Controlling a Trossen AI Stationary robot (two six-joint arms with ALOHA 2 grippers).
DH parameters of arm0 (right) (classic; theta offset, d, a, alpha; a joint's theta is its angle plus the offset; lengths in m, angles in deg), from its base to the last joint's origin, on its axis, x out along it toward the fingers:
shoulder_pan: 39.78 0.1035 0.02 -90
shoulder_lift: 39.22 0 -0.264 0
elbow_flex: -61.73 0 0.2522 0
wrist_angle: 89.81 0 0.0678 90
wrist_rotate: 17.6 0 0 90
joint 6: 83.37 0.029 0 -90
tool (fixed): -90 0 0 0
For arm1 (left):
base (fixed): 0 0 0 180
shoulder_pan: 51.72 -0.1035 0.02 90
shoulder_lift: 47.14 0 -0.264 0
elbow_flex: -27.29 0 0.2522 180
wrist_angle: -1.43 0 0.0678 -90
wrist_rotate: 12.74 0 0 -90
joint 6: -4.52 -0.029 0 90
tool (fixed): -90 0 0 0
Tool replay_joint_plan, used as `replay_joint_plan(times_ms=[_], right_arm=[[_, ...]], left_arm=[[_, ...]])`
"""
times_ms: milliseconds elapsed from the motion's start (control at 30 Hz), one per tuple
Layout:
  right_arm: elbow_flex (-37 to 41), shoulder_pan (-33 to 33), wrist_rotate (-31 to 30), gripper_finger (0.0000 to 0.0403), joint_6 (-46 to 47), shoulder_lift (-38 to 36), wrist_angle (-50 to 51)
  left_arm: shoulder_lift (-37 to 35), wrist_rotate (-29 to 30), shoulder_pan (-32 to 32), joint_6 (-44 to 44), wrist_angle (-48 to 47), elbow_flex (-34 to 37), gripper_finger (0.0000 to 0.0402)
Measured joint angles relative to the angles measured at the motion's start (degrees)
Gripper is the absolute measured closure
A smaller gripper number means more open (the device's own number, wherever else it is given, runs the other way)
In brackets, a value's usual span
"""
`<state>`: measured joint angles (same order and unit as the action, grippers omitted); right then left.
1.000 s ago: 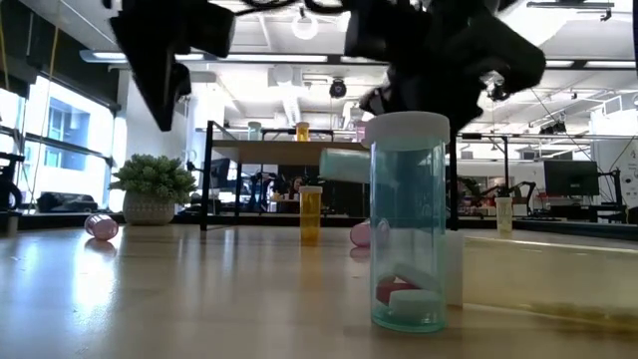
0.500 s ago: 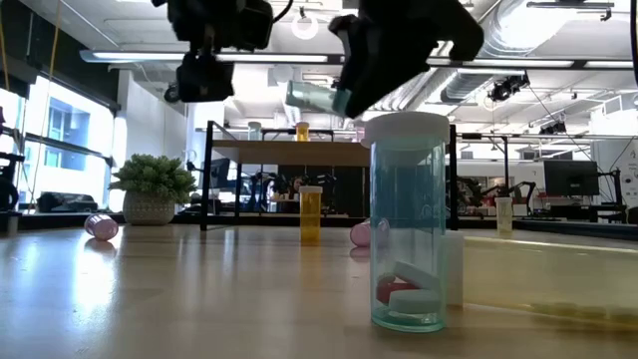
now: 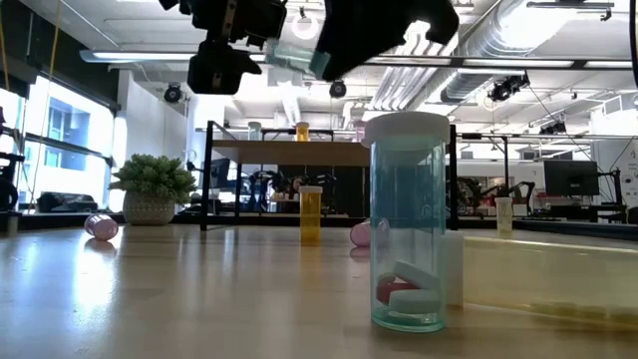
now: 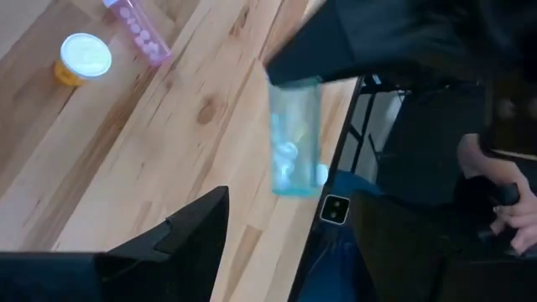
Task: Pick and place medicine bottles onto shelf by color
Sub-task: Put the top blue pill bottle on the shelf aligned with the blue pill bottle
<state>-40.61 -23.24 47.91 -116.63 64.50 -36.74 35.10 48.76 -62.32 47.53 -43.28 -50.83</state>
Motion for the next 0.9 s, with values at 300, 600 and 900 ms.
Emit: replay_joint_plan(times_ms=[300,600,900], right_arm=[[-3.0,-0.1,-2.1,0.0299,-3.1,0.0,-0.6],[-3.3,-0.4,-5.6,0.0299,-6.2,0.0,-0.6],[-3.3,-0.8,-5.9,0.0299,-6.9,0.0,-0.6]], left_arm=[[0.0,0.0,0.1,2.7,4.0,0.0,0.0163],[0.0,-2.8,0.1,4.9,6.7,0.0,0.0163],[0.0,-2.8,0.1,4.4,6.6,0.0,0.0203]])
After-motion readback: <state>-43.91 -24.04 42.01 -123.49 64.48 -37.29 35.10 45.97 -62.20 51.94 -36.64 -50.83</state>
